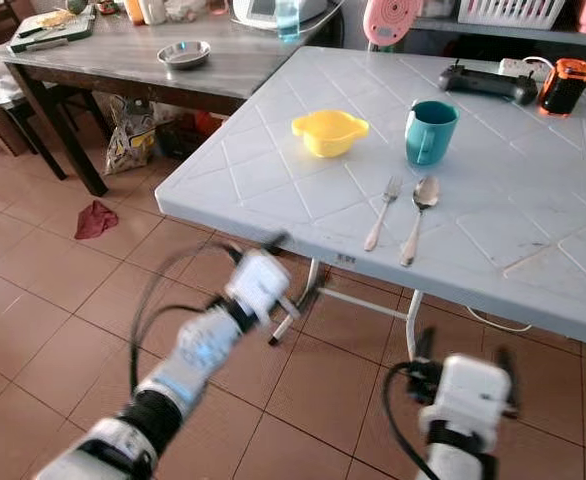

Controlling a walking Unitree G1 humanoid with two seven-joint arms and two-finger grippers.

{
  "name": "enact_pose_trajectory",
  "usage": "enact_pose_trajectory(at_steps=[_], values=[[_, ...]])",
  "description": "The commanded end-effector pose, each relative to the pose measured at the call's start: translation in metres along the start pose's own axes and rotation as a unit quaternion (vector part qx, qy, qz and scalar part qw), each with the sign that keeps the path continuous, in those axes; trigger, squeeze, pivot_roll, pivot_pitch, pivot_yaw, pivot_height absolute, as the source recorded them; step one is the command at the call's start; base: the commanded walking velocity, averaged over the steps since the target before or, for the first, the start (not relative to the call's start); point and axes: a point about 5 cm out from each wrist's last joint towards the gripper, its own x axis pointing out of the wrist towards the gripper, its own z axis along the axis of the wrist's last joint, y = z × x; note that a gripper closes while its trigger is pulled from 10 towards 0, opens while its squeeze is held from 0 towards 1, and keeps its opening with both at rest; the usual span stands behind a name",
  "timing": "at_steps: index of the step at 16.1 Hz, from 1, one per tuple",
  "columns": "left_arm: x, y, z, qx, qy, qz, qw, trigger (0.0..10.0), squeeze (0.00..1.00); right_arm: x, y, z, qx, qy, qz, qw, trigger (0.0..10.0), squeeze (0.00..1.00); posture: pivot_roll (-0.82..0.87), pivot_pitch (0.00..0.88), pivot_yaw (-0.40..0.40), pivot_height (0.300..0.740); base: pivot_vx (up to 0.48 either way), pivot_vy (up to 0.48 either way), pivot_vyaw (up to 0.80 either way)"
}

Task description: Setting the table

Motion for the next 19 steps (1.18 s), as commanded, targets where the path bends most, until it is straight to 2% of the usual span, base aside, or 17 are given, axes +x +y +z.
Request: enact_pose_trajectory(at_steps=[1,4,5,7,8,13,19], values=[[0.0,0.013,0.002,-0.008,0.005,0.031,0.999,10.0,0.0,0.0,-0.004,0.008,0.007,-0.008,-0.011,1.0,10.0,0.0,-0.16,0.119,0.076,0.714,0.0,0.0,0.0],[-0.008,0.024,-0.01,-0.03,0.041,0.065,0.997,10.0,0.0,0.005,-0.011,0.027,0.022,-0.031,-0.022,0.999,10.0,0.0,-0.15,0.096,0.068,0.714,0.0,0.0,0.0],[-0.007,0.025,-0.01,-0.043,0.045,0.069,0.996,10.0,0.0,0.007,-0.011,0.03,0.025,-0.032,-0.017,0.999,10.0,0.0,-0.15,0.095,0.066,0.714,0.0,0.0,0.0],[0.002,0.024,0.001,-0.049,0.025,0.066,0.996,10.0,0.0,0.015,-0.01,0.038,0.028,-0.043,-0.009,0.999,10.0,0.0,-0.15,0.093,0.065,0.714,0.0,0.0,0.0],[0.003,0.024,0.003,-0.049,0.023,0.065,0.996,10.0,0.0,0.016,-0.01,0.039,0.028,-0.044,-0.01,0.999,10.0,0.0,-0.15,0.093,0.065,0.714,0.0,0.0,0.0],[0.006,0.023,0.004,-0.077,0.031,0.069,0.994,10.0,0.0,0.014,-0.009,0.037,0.034,-0.027,-0.01,0.999,10.0,0.0,-0.15,0.091,0.074,0.714,0.0,0.0,-0.76],[0.01,0.017,0.006,-0.085,0.034,0.059,0.994,10.0,0.0,0.016,-0.008,0.038,0.028,-0.029,-0.005,0.999,10.0,0.0,-0.16,0.097,0.073,0.714,0.0,0.088,0.0]])
